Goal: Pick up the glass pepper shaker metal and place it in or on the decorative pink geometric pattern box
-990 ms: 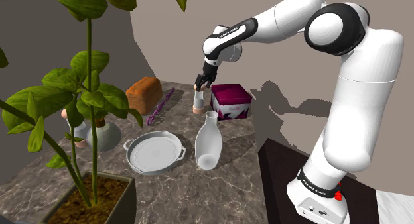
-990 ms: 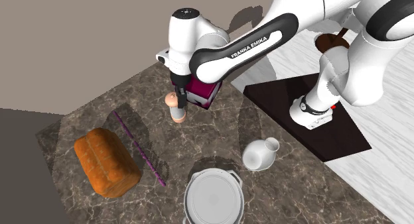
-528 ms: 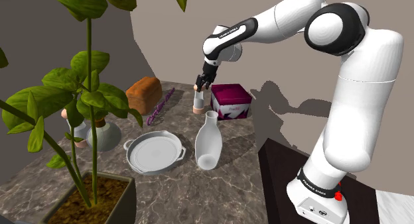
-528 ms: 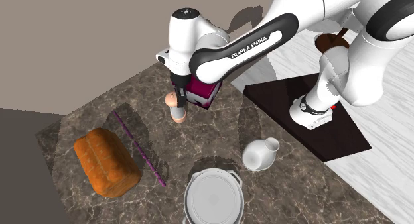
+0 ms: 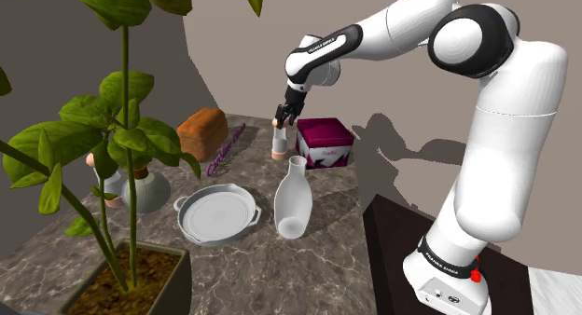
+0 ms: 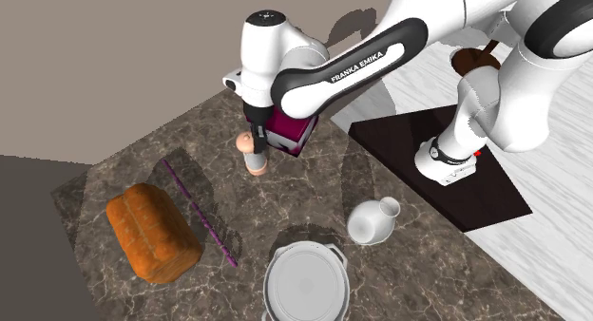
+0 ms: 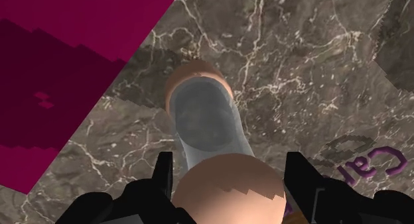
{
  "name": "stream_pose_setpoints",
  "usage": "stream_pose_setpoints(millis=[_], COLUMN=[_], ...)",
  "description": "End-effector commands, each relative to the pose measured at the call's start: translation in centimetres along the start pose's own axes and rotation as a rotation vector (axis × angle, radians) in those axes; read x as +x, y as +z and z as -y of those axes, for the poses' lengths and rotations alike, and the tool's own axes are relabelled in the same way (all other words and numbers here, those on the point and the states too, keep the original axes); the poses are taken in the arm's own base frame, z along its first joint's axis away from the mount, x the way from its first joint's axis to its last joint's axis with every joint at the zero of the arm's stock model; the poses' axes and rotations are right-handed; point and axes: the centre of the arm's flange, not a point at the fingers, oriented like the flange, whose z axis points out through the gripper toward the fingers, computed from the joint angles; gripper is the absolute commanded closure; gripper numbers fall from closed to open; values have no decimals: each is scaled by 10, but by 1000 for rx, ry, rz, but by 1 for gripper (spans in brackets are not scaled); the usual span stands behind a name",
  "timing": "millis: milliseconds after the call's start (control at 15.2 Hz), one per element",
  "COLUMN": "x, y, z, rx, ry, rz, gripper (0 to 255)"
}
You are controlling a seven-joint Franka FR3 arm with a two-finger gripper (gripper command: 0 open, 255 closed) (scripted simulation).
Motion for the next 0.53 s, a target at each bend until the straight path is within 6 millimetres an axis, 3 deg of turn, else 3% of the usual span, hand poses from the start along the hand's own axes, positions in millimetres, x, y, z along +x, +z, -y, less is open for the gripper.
stream_pose_setpoints(millis=[0,462], x=[1,9], y=[-8,-44], z=[1,6], rx=[0,0], ry=[0,0], rz=[0,0], gripper=[255,255])
